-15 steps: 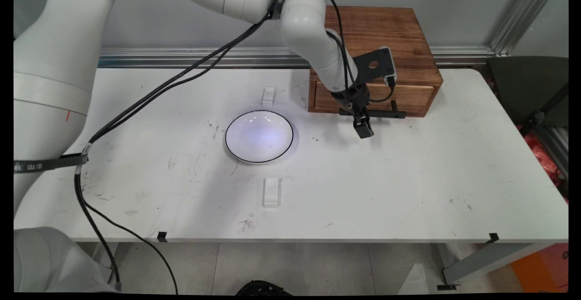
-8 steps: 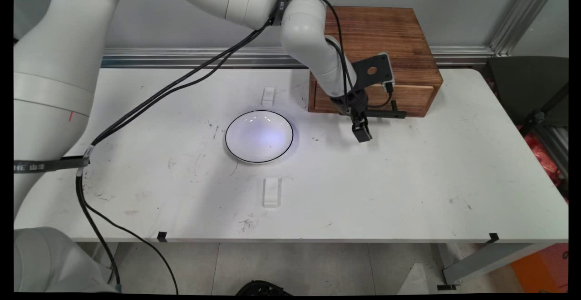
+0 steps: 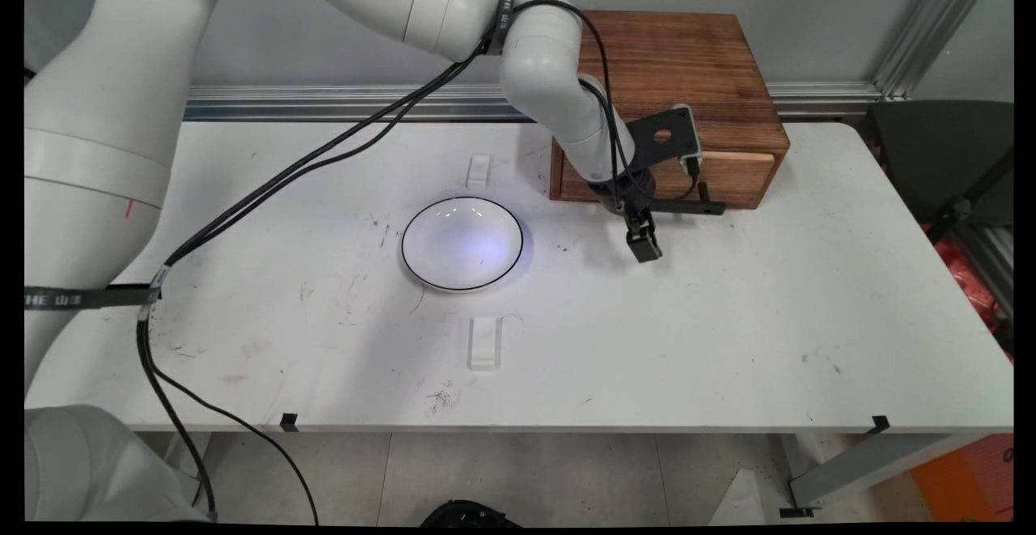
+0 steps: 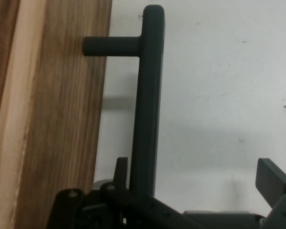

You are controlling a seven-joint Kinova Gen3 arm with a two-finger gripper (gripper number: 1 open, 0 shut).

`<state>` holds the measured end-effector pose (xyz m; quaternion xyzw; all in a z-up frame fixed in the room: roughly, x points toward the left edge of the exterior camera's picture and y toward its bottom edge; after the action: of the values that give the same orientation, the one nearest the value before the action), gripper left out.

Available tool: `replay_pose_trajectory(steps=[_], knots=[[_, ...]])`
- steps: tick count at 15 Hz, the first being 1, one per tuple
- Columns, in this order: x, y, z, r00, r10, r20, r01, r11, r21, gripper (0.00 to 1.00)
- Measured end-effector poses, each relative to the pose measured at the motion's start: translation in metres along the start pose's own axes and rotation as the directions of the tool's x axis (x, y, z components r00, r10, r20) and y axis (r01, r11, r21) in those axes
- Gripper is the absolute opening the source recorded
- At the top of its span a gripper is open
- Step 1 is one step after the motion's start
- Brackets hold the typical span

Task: Open the drawer

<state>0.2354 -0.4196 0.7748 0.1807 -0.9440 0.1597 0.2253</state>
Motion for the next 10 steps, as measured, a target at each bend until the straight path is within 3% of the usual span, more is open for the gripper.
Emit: replay_pose_trajectory(steps=[10], knots=[[0.003, 0.019, -0.004, 1.000, -0.018, -0.005, 0.018, 1.000, -0.025, 1.00]])
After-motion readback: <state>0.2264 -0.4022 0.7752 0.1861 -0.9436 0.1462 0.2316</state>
